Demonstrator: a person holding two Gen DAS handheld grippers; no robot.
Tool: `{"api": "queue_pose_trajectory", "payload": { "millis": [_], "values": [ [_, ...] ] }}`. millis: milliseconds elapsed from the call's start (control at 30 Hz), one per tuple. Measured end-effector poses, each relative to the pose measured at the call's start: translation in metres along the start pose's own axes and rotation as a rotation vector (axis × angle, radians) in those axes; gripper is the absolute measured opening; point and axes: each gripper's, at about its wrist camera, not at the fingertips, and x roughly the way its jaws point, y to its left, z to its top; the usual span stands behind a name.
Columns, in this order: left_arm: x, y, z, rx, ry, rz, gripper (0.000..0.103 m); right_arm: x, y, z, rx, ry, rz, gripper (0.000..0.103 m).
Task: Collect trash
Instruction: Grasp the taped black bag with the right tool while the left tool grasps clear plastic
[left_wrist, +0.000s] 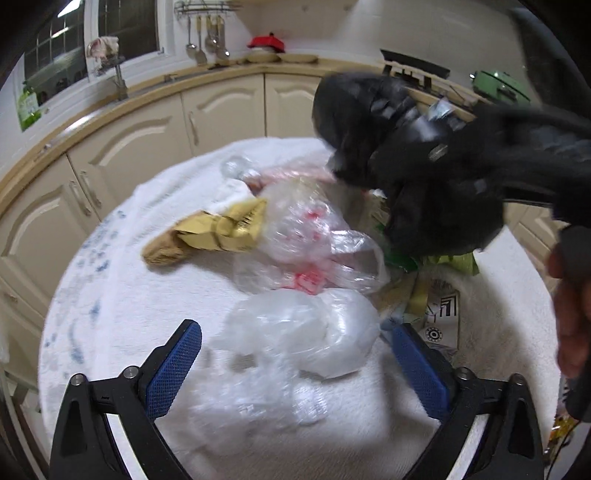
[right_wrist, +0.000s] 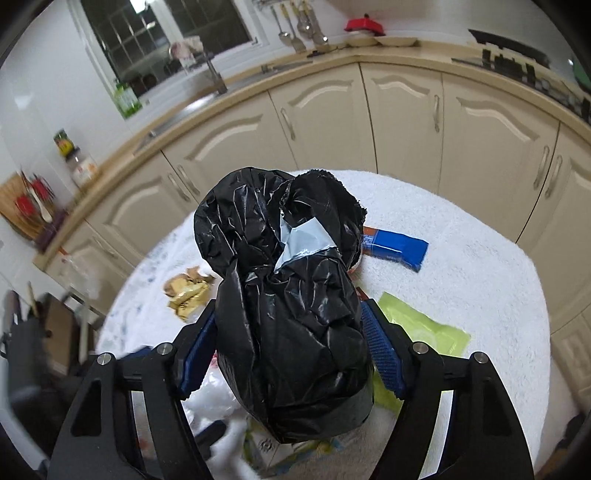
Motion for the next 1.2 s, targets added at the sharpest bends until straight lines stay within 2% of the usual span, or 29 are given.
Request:
{"api": "queue_pose_trajectory", "payload": {
  "millis": [33, 167, 267, 400, 600, 833, 1200],
  "values": [
    [0.005, 0.001, 0.001, -0.01, 0.014, -0.019, 0.078, -0.005, -0.001, -0.001, 0.008, -0.008, 0.01, 0.075],
    [0.011, 0.009, 0.006, -0.044, 0.003, -0.064, 0.066, -0.028, -0.004, -0.005, 0.022, -0.042, 0.032, 0.075],
    [0.012, 0.014, 0.006, -0.062, -0.012, -0.081, 0.058, -0.045, -0.008, -0.009, 0.031, -0.067, 0.039, 0.075],
    [0.011, 0.017, 0.005, -0.069, -0.026, -0.086, 0.053, -0.062, -0.014, -0.015, 0.047, -0.092, 0.041, 0.075],
    [-0.01, 0.013, 0.002, -0.07, -0.109, -0.094, 0.052, -0.087, -0.023, -0.027, 0.078, -0.123, 0.048, 0.075],
    [-0.058, 0.001, -0.001, -0.059, -0.225, -0.083, 0.052, -0.125, -0.034, -0.037, 0.105, -0.186, 0.03, 0.075],
    [-0.128, -0.047, 0.012, 0.012, -0.375, -0.12, 0.053, -0.186, -0.056, -0.052, 0.134, -0.297, -0.014, 0.075]
  ]
}}
